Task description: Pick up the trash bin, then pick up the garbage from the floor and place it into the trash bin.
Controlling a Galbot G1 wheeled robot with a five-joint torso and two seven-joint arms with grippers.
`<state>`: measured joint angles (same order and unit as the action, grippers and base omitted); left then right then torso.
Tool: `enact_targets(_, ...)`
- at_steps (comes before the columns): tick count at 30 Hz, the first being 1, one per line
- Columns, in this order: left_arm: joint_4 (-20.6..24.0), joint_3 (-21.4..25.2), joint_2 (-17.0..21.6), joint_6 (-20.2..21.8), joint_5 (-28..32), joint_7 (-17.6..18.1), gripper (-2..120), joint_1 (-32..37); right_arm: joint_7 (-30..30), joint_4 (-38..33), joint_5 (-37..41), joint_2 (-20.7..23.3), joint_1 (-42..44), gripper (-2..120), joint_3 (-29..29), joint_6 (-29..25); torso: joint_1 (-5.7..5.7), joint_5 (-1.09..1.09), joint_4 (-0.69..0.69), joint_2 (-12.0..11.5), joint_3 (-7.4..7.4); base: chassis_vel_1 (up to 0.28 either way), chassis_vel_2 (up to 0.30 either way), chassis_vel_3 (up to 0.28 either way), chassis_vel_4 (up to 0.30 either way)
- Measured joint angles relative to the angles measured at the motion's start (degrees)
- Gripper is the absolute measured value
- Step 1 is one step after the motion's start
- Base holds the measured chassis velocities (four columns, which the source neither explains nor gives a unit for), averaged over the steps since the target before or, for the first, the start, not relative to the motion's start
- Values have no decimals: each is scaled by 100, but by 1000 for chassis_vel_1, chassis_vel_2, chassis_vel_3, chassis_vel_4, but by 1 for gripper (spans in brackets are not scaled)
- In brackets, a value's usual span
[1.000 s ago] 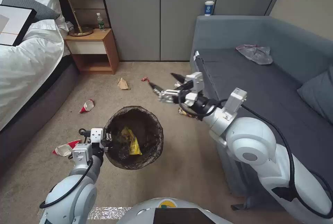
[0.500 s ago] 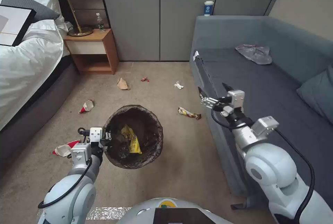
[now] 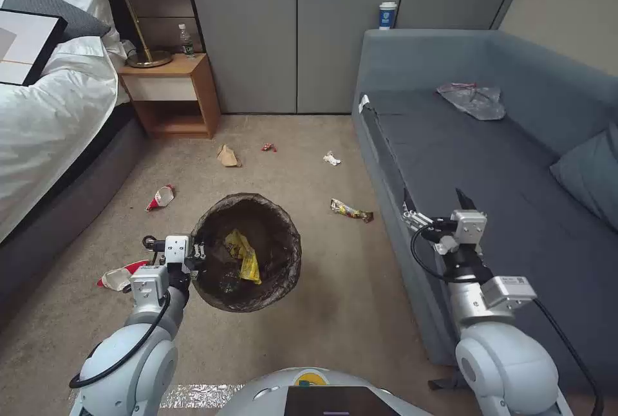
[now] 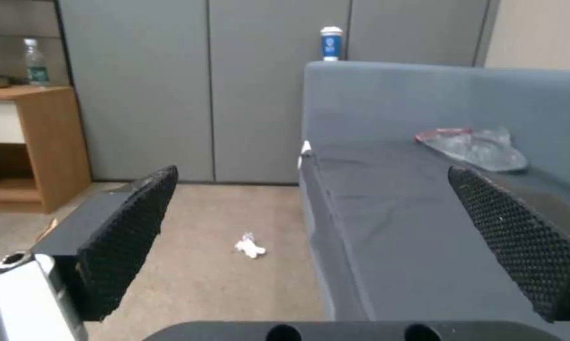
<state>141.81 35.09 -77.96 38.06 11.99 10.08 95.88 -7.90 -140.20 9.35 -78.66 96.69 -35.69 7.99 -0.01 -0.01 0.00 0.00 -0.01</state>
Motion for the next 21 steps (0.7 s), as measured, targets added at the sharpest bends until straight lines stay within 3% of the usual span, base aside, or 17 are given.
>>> enact_targets(21,-35,-28,-93,-12,-15,-11,2,-6,-2,82,-141,-232,107,100,104,-36,1,1,0,0,1,-12,12,16,-15)
